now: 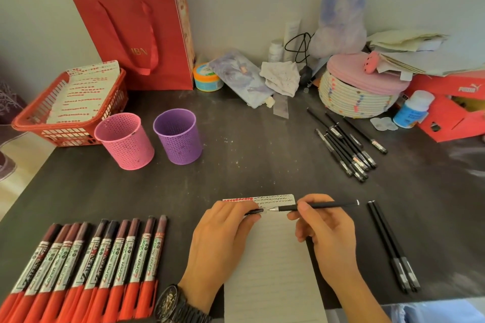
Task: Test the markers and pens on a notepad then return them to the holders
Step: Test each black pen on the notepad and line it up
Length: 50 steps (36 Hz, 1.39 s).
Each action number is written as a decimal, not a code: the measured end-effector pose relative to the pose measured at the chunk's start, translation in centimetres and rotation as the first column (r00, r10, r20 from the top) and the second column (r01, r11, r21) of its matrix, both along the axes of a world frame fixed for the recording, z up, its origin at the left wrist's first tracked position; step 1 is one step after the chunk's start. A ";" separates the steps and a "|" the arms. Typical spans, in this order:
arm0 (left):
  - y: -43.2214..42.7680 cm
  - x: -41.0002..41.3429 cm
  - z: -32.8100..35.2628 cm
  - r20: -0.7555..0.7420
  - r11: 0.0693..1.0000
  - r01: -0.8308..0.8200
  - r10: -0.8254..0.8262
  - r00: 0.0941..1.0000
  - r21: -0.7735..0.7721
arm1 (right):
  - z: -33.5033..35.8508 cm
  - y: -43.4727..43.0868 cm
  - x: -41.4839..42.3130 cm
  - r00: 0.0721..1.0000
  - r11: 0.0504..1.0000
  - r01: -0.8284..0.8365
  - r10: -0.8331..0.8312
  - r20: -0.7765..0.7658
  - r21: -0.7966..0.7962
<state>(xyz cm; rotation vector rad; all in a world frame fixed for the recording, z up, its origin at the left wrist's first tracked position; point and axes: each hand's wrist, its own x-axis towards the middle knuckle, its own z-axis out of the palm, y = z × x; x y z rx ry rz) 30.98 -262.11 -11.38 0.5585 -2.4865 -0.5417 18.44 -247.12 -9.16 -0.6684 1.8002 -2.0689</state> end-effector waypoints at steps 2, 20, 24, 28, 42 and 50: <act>0.0 0.0 0.0 -0.004 1.000 0.008 -0.008 1.000 -0.014 | -0.1 0.0 0.0 1.000 1.000 -0.005 0.005 0.002 -0.002; 0.3 0.0 -0.5 -0.157 0.985 0.108 -0.129 0.979 -0.136 | 0.1 -0.2 0.5 0.987 0.977 -0.110 0.129 -0.097 0.182; 0.2 0.1 -0.5 -0.147 0.987 0.130 -0.144 0.979 -0.097 | 0.2 -0.1 0.3 0.983 0.970 -0.135 0.157 -0.099 0.203; 0.1 0.2 -0.4 -0.141 0.986 0.145 -0.155 0.978 -0.081 | 0.3 -0.2 0.2 0.975 0.958 -0.167 0.195 -0.103 0.235; 0.2 -0.2 -0.5 -0.018 0.998 0.047 -0.047 0.999 -0.035 | 0.3 -0.4 0.9 0.982 0.945 -0.125 0.162 -0.101 0.303; -0.4 0.0 -0.7 0.151 0.995 -0.063 0.051 0.987 0.072 | 3.2 5.9 -2.5 0.982 0.951 -0.099 0.045 0.184 0.293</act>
